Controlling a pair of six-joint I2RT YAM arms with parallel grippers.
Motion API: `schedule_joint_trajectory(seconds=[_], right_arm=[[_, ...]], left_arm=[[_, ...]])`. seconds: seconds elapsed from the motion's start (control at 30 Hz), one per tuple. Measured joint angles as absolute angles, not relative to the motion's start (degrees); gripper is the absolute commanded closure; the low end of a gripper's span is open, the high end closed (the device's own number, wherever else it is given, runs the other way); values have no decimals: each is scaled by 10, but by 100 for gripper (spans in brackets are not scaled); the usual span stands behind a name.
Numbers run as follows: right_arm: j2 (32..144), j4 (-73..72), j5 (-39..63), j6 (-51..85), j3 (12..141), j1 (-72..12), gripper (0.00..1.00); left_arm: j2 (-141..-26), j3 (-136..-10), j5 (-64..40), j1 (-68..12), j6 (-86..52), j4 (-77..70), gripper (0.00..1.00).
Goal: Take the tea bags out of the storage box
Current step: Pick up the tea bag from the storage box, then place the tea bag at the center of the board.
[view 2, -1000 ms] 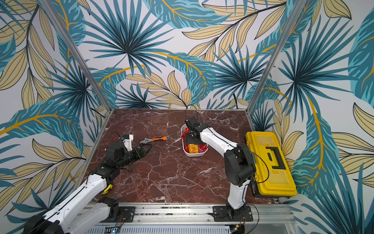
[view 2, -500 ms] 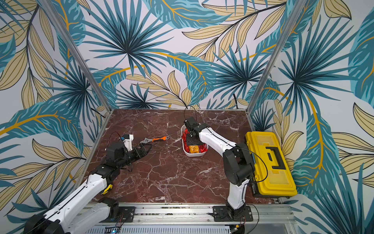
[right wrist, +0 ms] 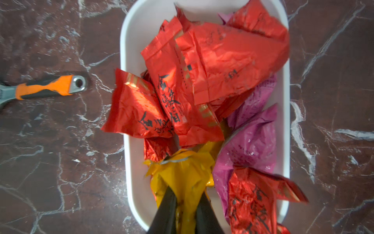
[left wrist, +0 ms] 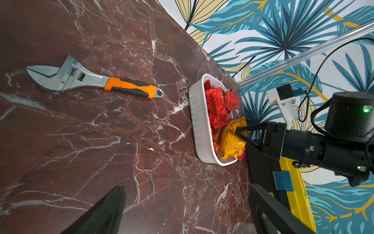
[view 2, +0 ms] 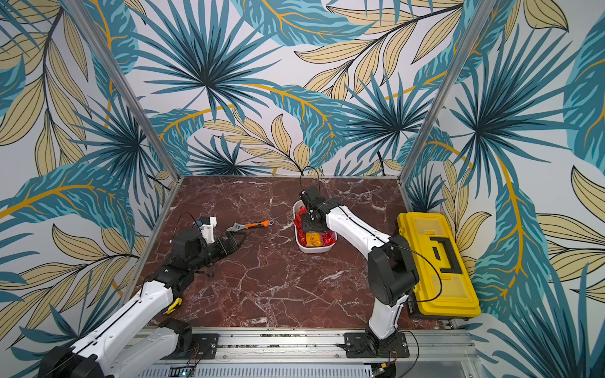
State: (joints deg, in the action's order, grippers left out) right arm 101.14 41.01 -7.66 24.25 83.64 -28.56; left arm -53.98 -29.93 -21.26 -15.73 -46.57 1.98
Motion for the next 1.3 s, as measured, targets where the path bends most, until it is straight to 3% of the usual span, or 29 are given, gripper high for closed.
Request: schedule_joint_trajectory(seconds=[0.43, 0.57, 0.83, 1.2, 1.3], right_arm=[[894, 403, 27, 332, 827, -335, 81], [885, 377, 69, 373, 798, -364, 81], [881, 312, 123, 443, 751, -384, 81], [881, 272, 143, 474, 743, -383, 81], [881, 272, 142, 473, 742, -383, 74]], left_arm=[[-646, -312, -326, -263, -448, -128, 0], [-689, -336, -366, -293, -446, -180, 6], [-740, -342, -390, -314, -444, -230, 31], [-749, -341, -369, -314, -445, -233, 76], [-749, -341, -364, -314, -440, -232, 83]])
